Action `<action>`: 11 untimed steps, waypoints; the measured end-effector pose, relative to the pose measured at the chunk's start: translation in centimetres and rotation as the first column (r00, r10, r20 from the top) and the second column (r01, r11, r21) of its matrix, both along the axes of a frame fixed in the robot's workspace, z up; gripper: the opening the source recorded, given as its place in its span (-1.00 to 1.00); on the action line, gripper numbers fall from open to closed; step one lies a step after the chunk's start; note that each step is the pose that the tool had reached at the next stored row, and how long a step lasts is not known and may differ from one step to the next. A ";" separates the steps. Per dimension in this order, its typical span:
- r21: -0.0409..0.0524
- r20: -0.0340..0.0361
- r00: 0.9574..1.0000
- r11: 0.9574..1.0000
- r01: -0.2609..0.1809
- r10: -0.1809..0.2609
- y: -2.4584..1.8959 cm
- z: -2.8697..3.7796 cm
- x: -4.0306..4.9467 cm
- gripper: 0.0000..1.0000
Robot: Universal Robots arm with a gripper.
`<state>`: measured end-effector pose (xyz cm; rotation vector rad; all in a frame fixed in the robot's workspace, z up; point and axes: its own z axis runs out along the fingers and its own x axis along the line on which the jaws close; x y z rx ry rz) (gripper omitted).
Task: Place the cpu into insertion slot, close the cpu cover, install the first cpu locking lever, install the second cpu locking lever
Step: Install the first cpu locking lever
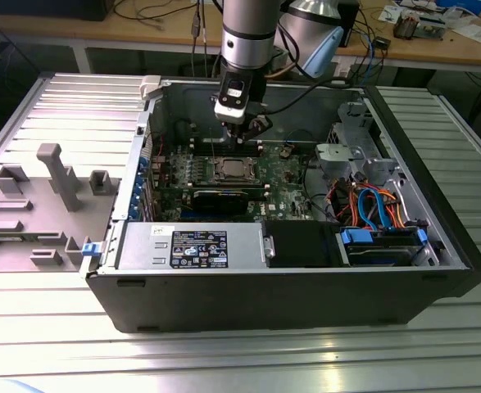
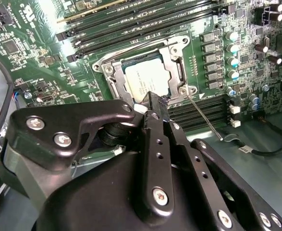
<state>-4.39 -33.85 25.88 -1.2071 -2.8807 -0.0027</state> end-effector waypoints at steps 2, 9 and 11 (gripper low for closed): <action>0.000 0.000 1.000 1.000 -0.012 0.012 0.00 0.00 0.00 -0.79; 0.000 0.001 0.998 0.998 -0.066 0.066 0.00 -0.01 0.00 -0.79; -0.001 0.018 0.998 0.998 -0.067 0.067 0.01 -0.03 -0.05 -0.79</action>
